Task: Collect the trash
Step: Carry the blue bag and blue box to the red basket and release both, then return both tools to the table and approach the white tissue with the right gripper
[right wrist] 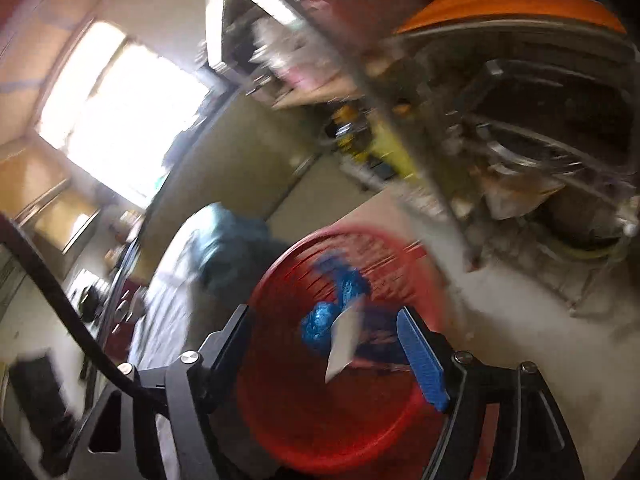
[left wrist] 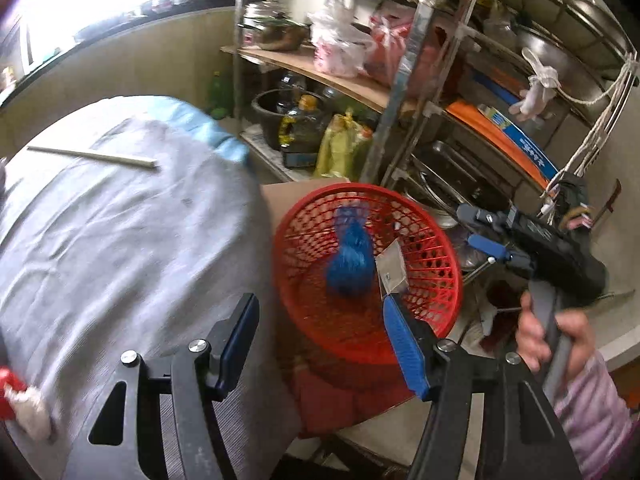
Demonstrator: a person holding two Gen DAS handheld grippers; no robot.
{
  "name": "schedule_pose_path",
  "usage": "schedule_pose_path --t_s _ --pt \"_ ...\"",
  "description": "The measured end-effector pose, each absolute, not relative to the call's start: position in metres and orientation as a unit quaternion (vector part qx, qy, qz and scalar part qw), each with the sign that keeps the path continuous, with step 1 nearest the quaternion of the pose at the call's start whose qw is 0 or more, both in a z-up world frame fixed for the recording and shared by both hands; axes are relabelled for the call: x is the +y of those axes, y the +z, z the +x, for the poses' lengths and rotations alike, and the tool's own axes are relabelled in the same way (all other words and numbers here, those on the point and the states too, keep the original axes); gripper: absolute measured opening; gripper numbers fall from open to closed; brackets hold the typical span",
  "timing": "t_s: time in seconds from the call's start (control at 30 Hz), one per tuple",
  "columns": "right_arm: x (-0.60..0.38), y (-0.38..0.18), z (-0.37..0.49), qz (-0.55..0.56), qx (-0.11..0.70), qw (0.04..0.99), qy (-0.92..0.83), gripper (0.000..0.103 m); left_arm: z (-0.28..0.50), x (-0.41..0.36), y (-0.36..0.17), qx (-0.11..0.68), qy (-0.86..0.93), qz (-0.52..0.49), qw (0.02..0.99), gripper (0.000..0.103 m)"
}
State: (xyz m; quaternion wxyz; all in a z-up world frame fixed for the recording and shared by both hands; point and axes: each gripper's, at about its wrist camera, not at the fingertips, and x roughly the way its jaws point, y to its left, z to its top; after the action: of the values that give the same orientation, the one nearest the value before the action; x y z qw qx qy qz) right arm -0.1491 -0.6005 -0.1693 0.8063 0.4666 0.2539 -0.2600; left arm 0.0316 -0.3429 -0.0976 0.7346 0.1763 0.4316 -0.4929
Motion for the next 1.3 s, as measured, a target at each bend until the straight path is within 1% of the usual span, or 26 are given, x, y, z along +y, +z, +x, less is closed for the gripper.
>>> schedule_pose_path --t_s 0.13,0.27,0.37,0.4,0.5,0.6,0.63,0.8,1.1,1.2,1.3 --pt "-0.634 -0.189 -0.142 0.493 0.242 0.784 -0.287 0.076 0.032 -0.308 -0.093 0.435 -0.478 0.164 0.745 0.066" --pt "-0.673 -0.187 -0.093 0.496 0.265 0.78 -0.274 0.076 0.026 -0.275 -0.085 0.431 -0.469 0.156 0.755 0.066" --pt "-0.691 -0.177 -0.046 0.472 0.305 0.779 -0.277 0.076 0.023 -0.258 -0.08 0.43 -0.464 0.143 0.761 0.066" --pt "-0.696 -0.179 -0.026 0.462 0.333 0.772 -0.283 0.076 0.022 -0.253 -0.078 0.429 -0.46 0.141 0.765 0.067" --pt "-0.702 -0.197 0.014 0.449 0.401 0.743 -0.292 0.076 0.021 -0.237 -0.074 0.421 -0.447 0.141 0.777 0.067" --pt "-0.695 -0.219 0.032 0.427 0.467 0.718 -0.289 0.076 0.021 -0.223 -0.071 0.415 -0.438 0.143 0.785 0.067" --pt "-0.689 -0.221 0.031 0.417 0.477 0.716 -0.293 0.076 0.022 -0.218 -0.071 0.415 -0.436 0.141 0.786 0.068" --pt "-0.669 -0.221 0.009 0.436 0.482 0.706 -0.28 0.076 0.031 -0.194 -0.074 0.424 -0.421 0.123 0.792 0.068" --pt "-0.617 -0.22 -0.016 0.411 0.515 0.695 -0.289 0.078 0.051 -0.133 -0.069 0.415 -0.366 0.092 0.828 0.068" --pt "-0.618 -0.214 -0.029 0.424 0.482 0.703 -0.306 0.078 0.061 -0.1 -0.068 0.414 -0.33 0.08 0.845 0.068" --pt "-0.624 -0.183 -0.053 0.446 0.38 0.735 -0.342 0.078 0.071 -0.065 -0.069 0.416 -0.28 0.068 0.862 0.069"
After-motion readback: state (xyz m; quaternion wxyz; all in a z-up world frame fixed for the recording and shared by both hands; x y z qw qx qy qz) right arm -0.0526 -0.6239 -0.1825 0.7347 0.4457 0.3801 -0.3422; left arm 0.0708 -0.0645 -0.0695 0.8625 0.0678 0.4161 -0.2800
